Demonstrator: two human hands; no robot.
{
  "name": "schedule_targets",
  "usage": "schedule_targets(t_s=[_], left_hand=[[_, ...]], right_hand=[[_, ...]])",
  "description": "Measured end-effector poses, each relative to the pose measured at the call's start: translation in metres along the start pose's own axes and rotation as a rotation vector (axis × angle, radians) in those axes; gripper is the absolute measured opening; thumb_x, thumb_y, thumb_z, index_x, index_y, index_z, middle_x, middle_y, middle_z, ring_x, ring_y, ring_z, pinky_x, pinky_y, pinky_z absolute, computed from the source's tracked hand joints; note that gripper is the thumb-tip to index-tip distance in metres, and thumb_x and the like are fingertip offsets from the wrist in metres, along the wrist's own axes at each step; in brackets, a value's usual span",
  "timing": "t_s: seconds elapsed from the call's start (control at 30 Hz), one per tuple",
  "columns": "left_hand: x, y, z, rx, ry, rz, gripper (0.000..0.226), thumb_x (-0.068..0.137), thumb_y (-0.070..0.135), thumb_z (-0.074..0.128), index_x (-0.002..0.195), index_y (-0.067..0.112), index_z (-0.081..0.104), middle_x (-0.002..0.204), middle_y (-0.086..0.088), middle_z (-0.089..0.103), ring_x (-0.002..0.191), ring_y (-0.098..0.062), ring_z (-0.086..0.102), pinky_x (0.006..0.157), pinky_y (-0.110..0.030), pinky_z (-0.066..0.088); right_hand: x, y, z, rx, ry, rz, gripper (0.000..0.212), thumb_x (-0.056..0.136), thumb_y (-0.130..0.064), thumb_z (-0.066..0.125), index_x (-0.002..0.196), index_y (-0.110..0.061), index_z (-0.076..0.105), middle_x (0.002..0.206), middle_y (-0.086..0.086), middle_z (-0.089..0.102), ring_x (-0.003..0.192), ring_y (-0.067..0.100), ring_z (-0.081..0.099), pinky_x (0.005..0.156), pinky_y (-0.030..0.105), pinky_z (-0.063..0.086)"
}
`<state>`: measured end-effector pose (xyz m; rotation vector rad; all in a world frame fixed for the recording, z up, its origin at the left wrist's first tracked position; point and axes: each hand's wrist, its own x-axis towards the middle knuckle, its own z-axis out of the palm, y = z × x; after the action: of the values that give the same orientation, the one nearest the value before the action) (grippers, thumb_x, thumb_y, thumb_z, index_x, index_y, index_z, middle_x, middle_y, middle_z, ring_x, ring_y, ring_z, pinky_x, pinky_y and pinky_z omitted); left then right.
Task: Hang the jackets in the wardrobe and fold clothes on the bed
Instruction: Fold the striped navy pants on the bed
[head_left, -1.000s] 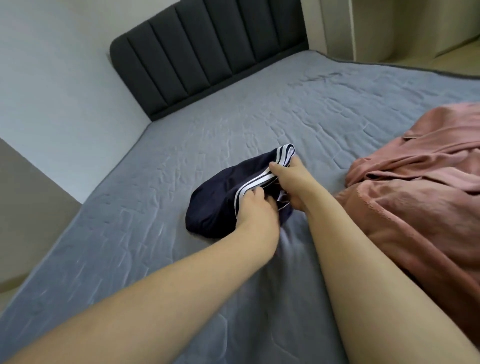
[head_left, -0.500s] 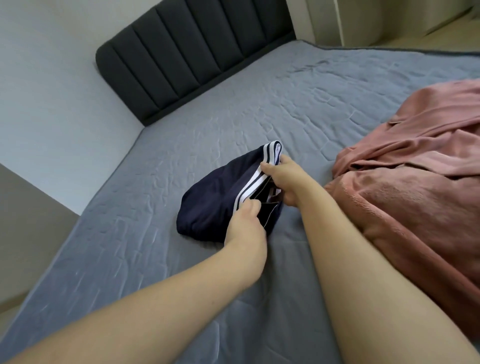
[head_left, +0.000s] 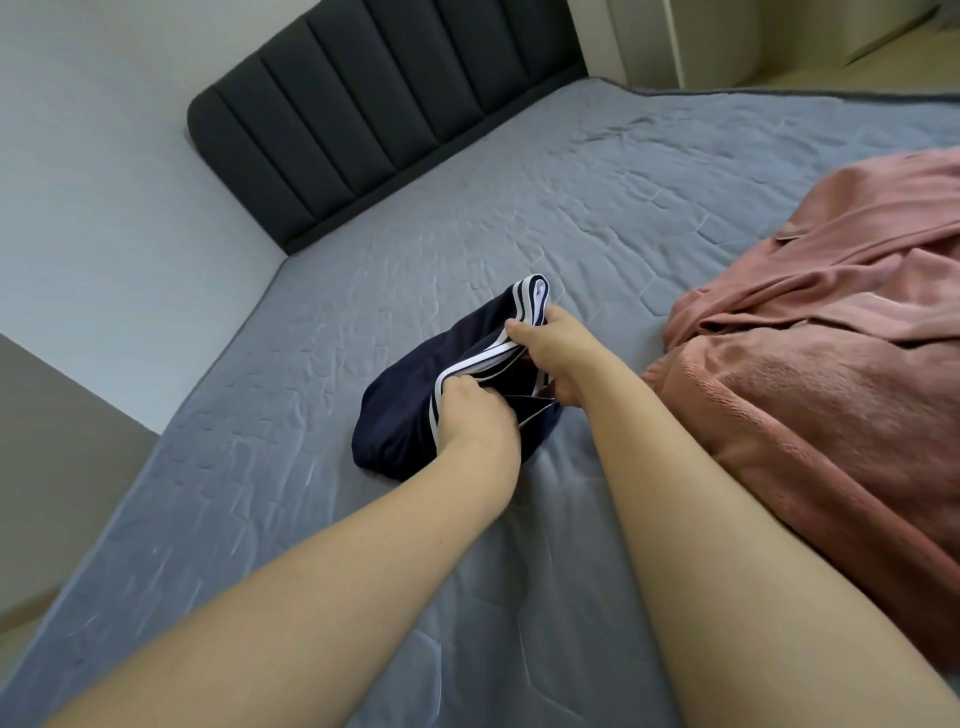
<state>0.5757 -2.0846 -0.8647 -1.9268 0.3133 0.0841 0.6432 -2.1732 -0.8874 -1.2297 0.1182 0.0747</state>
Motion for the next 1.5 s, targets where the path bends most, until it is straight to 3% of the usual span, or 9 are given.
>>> schedule_targets(t_s=[0.3,0.5,0.77,0.87,0.93,1.0,1.13,1.27,1.5], left_hand=[[-0.044,-0.01,0.046,-0.243,0.748,0.202,0.035,0.074,0.004,0.035,0.076,0.022,0.064,0.073,0.005,0.056,0.091,-0.022,0.06,0.096,-0.041,0.033],[-0.062,0.005,0.077,-0.424,0.722,0.299,0.014,0.068,0.012,0.058,0.079,0.02,0.064,0.079,0.005,0.058,0.105,-0.025,0.061,0.097,-0.05,0.039],[-0.064,-0.014,0.078,-0.624,0.808,0.832,0.015,0.066,-0.002,0.053,0.078,0.004,0.059,0.085,-0.013,0.058,0.074,-0.031,0.052,0.08,-0.043,0.047],[-0.045,-0.034,0.092,-0.958,1.045,0.419,0.023,0.073,0.0,0.043,0.083,0.002,0.063,0.093,-0.016,0.059,0.079,-0.035,0.055,0.076,-0.043,0.047],[-0.012,-0.057,0.102,-1.22,0.94,-0.198,0.033,0.08,0.01,0.04,0.102,0.005,0.064,0.11,-0.015,0.056,0.098,-0.039,0.053,0.089,-0.045,0.043],[0.019,-0.063,0.109,-1.391,0.477,-0.559,0.043,0.093,0.036,0.04,0.133,0.022,0.051,0.139,-0.01,0.04,0.127,-0.037,0.038,0.108,-0.052,0.027],[0.052,0.013,0.122,-1.238,-0.077,-0.303,0.075,0.08,0.078,0.002,0.149,0.049,0.0,0.162,0.008,0.001,0.148,-0.028,-0.005,0.104,-0.074,-0.008],[0.059,0.014,0.126,-1.198,-0.089,-0.252,0.091,0.065,0.081,-0.009,0.149,0.046,-0.01,0.162,0.007,-0.007,0.148,-0.029,-0.01,0.103,-0.075,-0.009],[-0.013,0.045,0.121,-1.482,0.097,-0.14,0.09,0.061,0.097,0.002,0.142,0.059,-0.011,0.156,0.024,-0.022,0.141,-0.007,-0.031,0.103,-0.069,-0.019]], right_hand=[[-0.001,0.008,-0.005,-0.053,0.148,0.039,0.006,0.094,-0.022,0.051,0.097,-0.02,0.054,0.099,0.007,0.062,0.09,0.025,0.059,0.082,0.042,0.051],[-0.003,0.018,0.001,-0.125,0.193,0.067,0.03,0.089,-0.022,0.05,0.117,-0.014,0.055,0.111,0.011,0.063,0.088,0.025,0.057,0.068,0.033,0.046],[-0.004,0.026,0.008,-0.332,0.383,0.066,0.044,0.089,-0.007,0.037,0.133,-0.01,0.037,0.131,0.014,0.049,0.117,0.035,0.05,0.098,0.04,0.042],[-0.004,0.032,0.023,-0.445,0.518,0.068,0.051,0.088,-0.012,0.038,0.139,-0.011,0.031,0.141,0.014,0.038,0.126,0.037,0.039,0.105,0.044,0.031],[-0.004,0.037,0.029,-0.51,0.598,0.097,0.062,0.092,-0.03,0.043,0.147,-0.012,0.02,0.144,0.015,0.026,0.129,0.037,0.028,0.108,0.045,0.024],[-0.001,0.04,0.03,-0.483,0.61,0.147,0.083,0.091,-0.048,0.05,0.151,-0.01,0.008,0.146,0.016,0.02,0.131,0.037,0.023,0.11,0.044,0.022],[0.017,0.041,0.016,-0.481,0.573,0.237,0.068,0.091,-0.026,0.051,0.147,-0.006,0.018,0.15,0.018,0.027,0.136,0.038,0.026,0.113,0.044,0.024],[0.028,0.045,0.01,-0.46,0.592,0.237,0.058,0.086,-0.017,0.046,0.139,-0.002,0.029,0.147,0.019,0.035,0.135,0.038,0.031,0.112,0.045,0.027],[0.036,0.042,0.011,-0.479,0.582,0.268,0.083,0.087,-0.066,0.045,0.142,-0.005,0.029,0.147,0.022,0.032,0.135,0.037,0.03,0.113,0.042,0.022]])
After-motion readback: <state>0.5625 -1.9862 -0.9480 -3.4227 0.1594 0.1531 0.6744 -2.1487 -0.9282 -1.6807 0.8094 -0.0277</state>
